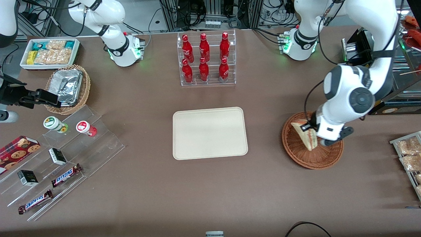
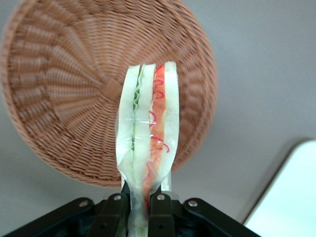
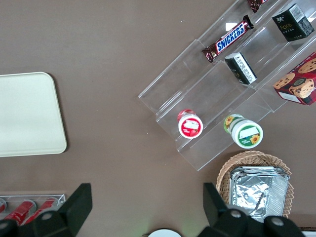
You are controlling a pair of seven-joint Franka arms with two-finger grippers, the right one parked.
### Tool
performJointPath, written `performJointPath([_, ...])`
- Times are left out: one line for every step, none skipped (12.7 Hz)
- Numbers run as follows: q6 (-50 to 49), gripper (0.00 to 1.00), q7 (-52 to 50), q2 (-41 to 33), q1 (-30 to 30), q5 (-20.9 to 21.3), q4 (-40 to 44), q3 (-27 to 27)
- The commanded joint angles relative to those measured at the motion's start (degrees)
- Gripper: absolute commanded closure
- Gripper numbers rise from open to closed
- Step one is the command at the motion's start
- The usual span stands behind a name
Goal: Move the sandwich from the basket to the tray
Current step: 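Lift the sandwich and carry it with the left gripper over the tray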
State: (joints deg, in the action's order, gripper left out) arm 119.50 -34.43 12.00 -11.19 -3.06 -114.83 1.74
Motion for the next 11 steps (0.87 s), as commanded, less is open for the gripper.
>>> performJointPath([-1.11, 1.0, 1.12, 1.36, -4.78, 0.16, 2.67, -0.42])
performJointPath([-1.11, 1.0, 1.12, 2.23, -6.98, 0.16, 3.46, -0.42])
performJointPath([-1.11, 1.0, 0.59, 3.54, -8.91, 0.25, 4.95, -0.42])
performJointPath([-1.54, 1.0, 0.33, 4.77, -11.2, 0.25, 6.7, -0.42])
performJointPath([-3.29, 1.0, 0.41, 6.01, -12.87, 0.25, 8.81, -0.42])
performJointPath([-4.87, 1.0, 0.5, 7.58, -14.37, 0.25, 11.18, -0.42])
performJointPath([-6.71, 1.0, 0.5, 9.77, -16.3, 0.25, 14.42, -0.42])
performJointPath([-8.3, 1.0, 0.33, 11.97, -17.8, 0.25, 17.76, -0.42])
performJointPath([-9.1, 1.0, 0.06, 13.82, -19.29, 0.16, 20.49, -0.42])
performJointPath([-9.19, 1.0, -0.46, 16.01, -20.96, -0.27, 23.04, -0.42])
performJointPath([-9.11, 1.0, -2.64, 17.86, -22.28, -0.45, 25.16, -0.42])
